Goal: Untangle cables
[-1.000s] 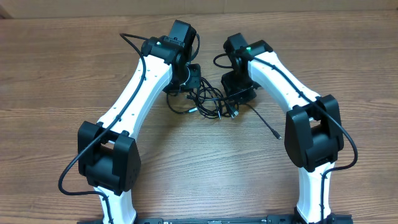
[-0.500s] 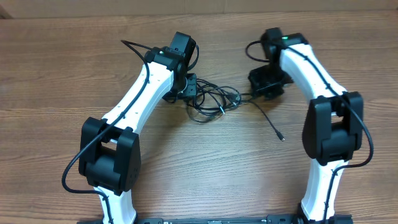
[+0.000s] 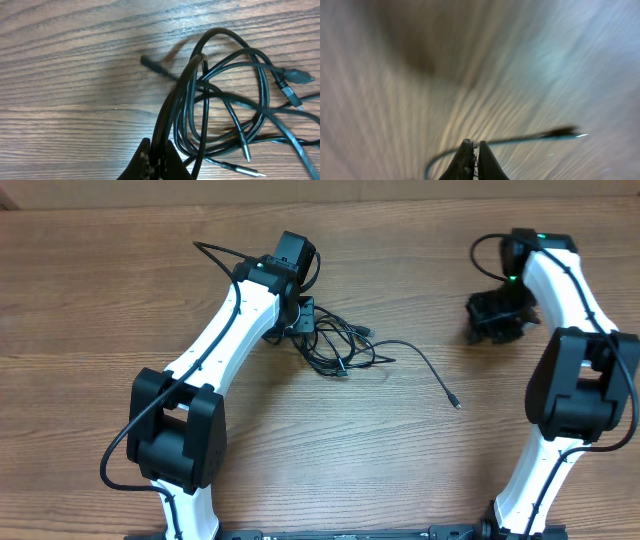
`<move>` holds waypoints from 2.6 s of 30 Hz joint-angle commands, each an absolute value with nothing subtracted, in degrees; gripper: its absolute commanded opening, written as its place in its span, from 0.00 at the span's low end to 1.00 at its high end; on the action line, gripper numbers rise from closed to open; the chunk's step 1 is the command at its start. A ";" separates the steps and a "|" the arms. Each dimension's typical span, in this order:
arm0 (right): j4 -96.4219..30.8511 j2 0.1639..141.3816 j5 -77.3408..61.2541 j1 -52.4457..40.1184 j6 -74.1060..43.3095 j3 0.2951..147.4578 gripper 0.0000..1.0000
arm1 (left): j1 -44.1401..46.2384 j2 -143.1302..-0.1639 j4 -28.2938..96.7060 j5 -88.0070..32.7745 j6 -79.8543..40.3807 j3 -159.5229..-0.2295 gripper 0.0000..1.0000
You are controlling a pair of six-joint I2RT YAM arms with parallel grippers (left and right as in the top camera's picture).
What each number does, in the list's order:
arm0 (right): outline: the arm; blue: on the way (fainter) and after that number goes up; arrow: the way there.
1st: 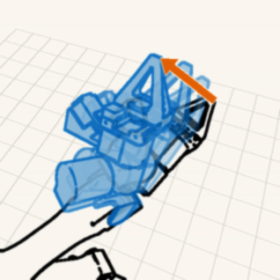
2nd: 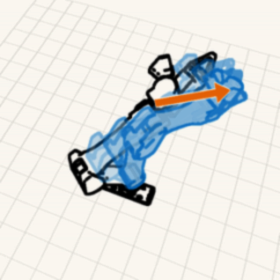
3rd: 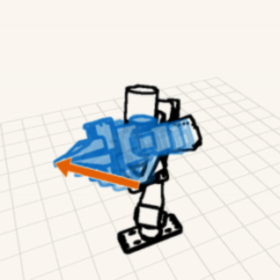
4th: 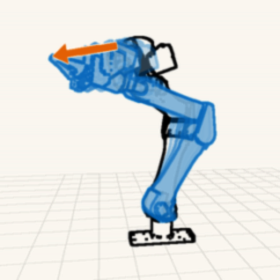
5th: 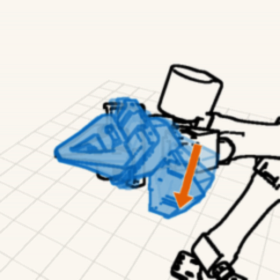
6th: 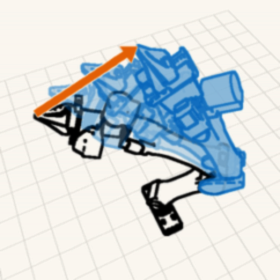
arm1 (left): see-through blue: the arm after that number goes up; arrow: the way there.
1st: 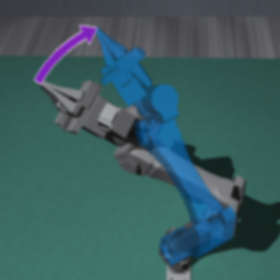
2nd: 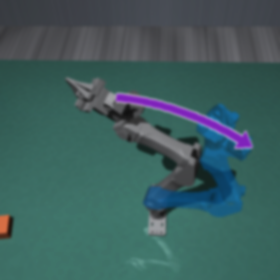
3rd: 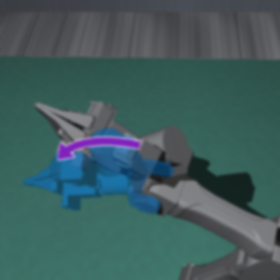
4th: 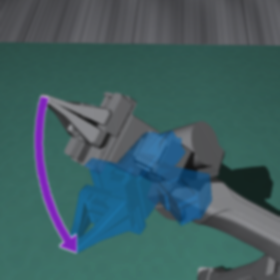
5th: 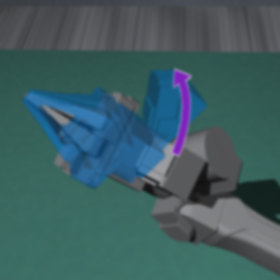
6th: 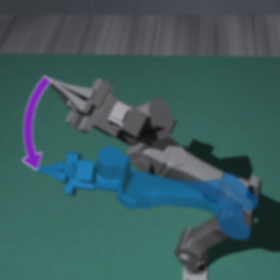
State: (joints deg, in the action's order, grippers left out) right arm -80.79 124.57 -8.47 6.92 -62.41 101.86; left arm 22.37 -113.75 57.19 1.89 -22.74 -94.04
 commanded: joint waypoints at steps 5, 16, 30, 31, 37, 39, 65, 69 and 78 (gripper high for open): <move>-81.65 123.90 -8.32 8.14 -64.55 97.60 0.12 | 22.04 -113.14 57.12 3.92 -21.39 -93.84 0.04; -84.58 122.65 -22.06 0.97 -37.01 101.10 0.17 | 22.04 -113.14 57.14 1.15 -21.37 -93.84 0.04; -78.85 116.84 -38.57 -4.56 -0.38 110.61 0.24 | 22.04 -113.14 56.73 -9.72 8.14 -93.84 0.04; -79.44 116.84 -39.38 -5.08 1.96 110.61 0.28 | 22.04 -113.14 56.71 -9.87 8.88 -93.84 0.04; -78.32 116.86 -35.97 -11.09 4.80 107.77 0.46 | 22.04 -113.14 56.47 -17.08 10.74 -93.84 0.04; -77.19 116.88 -35.44 -12.84 4.80 106.39 0.47 | 22.04 -113.14 56.47 -17.91 10.68 -93.84 0.04; -63.61 115.83 -44.84 -16.95 4.36 92.77 0.04 | 20.16 -113.14 56.75 -22.09 5.50 -93.84 0.04; -63.94 112.55 -46.78 -11.92 4.36 92.77 0.04 | 20.16 -113.14 56.75 -21.85 5.10 -93.84 0.04; -69.82 110.37 -45.71 2.13 4.32 92.53 0.04 | 20.16 -113.14 56.71 -21.85 5.08 -93.84 0.04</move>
State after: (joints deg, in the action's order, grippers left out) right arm -68.86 112.01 -45.67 -1.02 4.10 91.70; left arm 20.36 -113.75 56.73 -20.88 5.96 -94.04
